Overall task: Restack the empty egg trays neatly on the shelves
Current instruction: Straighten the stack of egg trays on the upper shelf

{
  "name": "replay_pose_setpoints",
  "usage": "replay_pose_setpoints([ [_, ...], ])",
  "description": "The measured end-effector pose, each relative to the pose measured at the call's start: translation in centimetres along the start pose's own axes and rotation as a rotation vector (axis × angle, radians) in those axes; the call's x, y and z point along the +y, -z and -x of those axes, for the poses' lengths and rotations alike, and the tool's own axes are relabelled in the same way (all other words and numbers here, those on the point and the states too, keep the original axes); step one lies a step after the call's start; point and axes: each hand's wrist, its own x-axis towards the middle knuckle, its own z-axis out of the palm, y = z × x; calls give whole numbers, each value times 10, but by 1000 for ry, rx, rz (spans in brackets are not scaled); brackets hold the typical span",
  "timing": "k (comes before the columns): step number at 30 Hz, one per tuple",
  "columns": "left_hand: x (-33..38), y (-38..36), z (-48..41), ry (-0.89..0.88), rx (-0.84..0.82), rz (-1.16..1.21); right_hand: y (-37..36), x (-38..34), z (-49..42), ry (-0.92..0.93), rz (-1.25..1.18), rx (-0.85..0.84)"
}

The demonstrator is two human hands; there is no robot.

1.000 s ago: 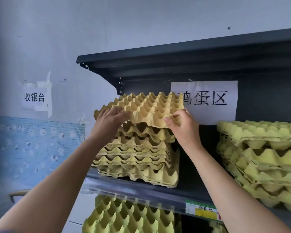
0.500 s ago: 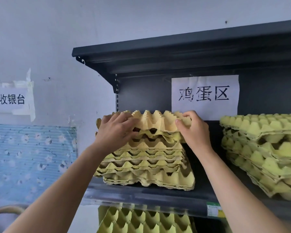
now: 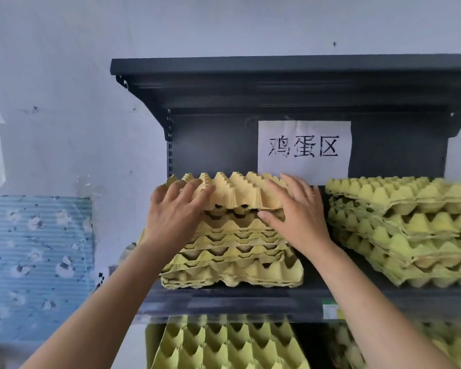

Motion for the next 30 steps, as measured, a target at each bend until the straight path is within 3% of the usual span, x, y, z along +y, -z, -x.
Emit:
replay_pose_setpoints([
  [3,-3,3,5,8,-19,18,9,-3,-14,38,41,-243],
  [10,-8,8,9,85,-74,-4,15,-16,-37,141,118,-437],
  [17,-13,7,1,55,-91,28,14,-17,-39,225,70,-317],
  [26,-15,23,2,111,43,-3,2,-27,-39,262,46,128],
  [30,-27,31,13,131,48,26,4,-43,-33,268,18,148],
])
